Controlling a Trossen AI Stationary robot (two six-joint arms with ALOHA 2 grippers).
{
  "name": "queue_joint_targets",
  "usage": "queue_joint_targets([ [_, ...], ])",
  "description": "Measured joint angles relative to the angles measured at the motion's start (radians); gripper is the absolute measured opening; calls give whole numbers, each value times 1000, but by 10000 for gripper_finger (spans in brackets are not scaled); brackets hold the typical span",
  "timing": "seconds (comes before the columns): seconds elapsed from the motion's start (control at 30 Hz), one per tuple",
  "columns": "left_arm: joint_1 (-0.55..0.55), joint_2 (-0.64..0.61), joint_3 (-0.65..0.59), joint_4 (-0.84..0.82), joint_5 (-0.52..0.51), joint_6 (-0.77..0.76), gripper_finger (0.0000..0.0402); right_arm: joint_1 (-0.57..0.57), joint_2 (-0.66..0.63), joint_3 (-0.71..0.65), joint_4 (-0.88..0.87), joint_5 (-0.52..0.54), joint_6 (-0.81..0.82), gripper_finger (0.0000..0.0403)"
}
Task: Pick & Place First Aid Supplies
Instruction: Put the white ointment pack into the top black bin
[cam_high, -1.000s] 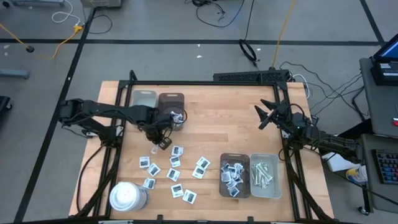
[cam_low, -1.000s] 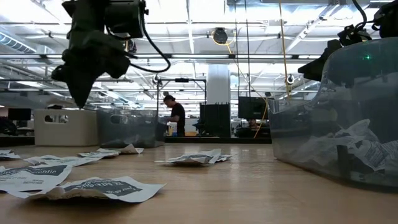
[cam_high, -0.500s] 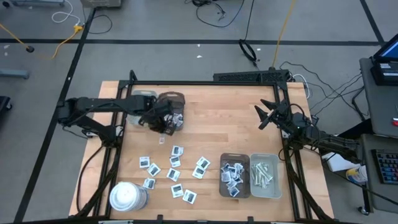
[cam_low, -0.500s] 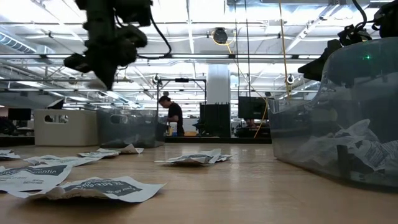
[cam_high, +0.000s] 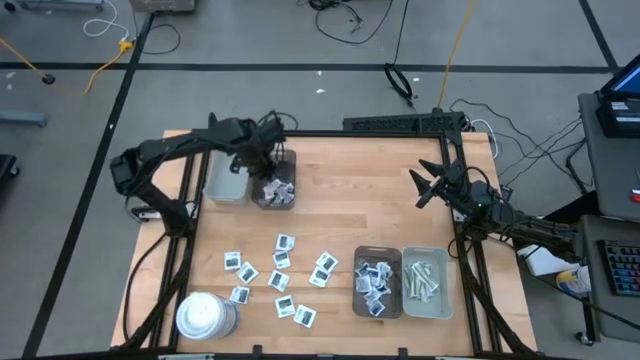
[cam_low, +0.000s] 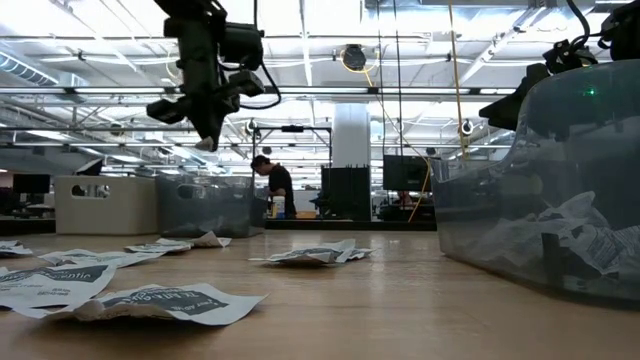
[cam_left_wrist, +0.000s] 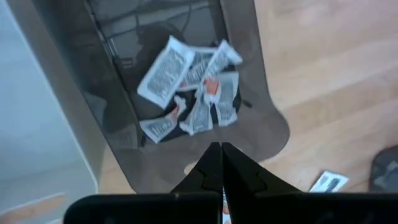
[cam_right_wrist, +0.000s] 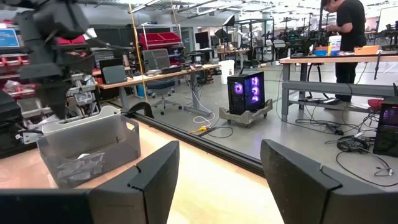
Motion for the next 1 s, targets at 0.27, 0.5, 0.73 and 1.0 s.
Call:
queue_joint_targets([
  [0.27,56,67,93,-21,-30,44,0,0,0,0,0,0,0,221],
  [0.5,55,141,64,25,-63,47,0,0,0,0,0,0,0,221],
  [0.73,55,236,49,110,-84,47,0,0,0,0,0,0,0,220],
  [1.0,51,264,48,111,-136,33,36,0,0,0,0,0,0,221],
])
